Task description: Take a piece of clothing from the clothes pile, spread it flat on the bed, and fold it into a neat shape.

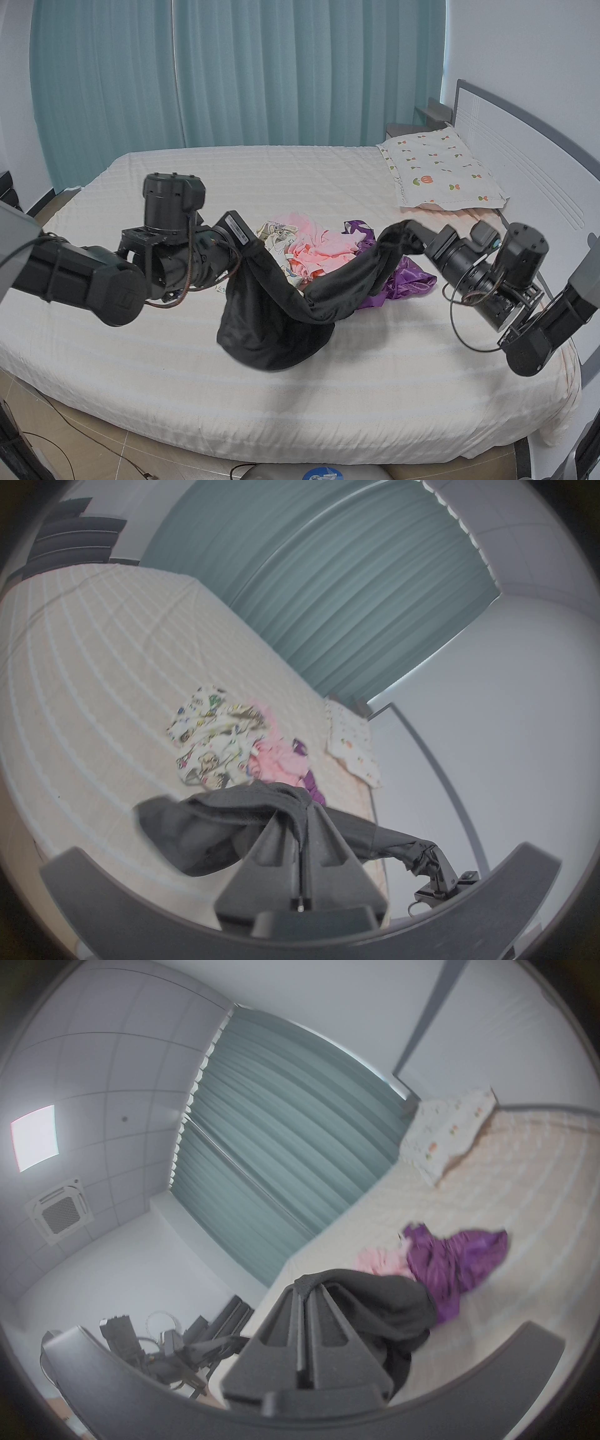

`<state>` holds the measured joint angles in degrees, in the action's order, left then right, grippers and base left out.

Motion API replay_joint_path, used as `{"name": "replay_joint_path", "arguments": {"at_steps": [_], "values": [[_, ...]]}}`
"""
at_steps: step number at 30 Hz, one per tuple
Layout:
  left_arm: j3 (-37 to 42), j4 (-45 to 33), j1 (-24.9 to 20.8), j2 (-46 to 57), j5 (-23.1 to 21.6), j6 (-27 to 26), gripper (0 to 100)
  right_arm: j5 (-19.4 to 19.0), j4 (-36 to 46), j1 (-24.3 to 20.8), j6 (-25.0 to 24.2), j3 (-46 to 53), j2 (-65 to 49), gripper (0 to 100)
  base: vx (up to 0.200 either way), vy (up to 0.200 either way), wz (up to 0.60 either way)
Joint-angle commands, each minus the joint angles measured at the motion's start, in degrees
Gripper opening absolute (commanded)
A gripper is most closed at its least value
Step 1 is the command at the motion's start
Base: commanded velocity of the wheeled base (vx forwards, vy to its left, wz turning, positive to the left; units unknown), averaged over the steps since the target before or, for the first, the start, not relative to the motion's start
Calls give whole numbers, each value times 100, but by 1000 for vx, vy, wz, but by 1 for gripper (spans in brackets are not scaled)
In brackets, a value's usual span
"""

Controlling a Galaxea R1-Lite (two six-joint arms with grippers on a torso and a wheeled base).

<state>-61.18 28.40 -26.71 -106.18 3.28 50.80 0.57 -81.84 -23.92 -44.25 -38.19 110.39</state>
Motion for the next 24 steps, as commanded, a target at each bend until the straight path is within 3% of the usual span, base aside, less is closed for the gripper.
{"name": "replay_joint_path", "arguments": {"at_steps": [1, 11, 24], "values": [[335, 157, 52, 634, -12, 18, 0, -84, -25, 89, -22, 22, -395, 0, 0, 0, 0], [1135, 904, 157, 642, -38, 44, 0, -242, -500, 36, -101, 594, -351, 0, 0, 0, 0], [1548, 1747, 333, 634, -29, 238, 0, -462, -113, -157, -75, 383, -1459, 0, 0, 0, 0]]}}
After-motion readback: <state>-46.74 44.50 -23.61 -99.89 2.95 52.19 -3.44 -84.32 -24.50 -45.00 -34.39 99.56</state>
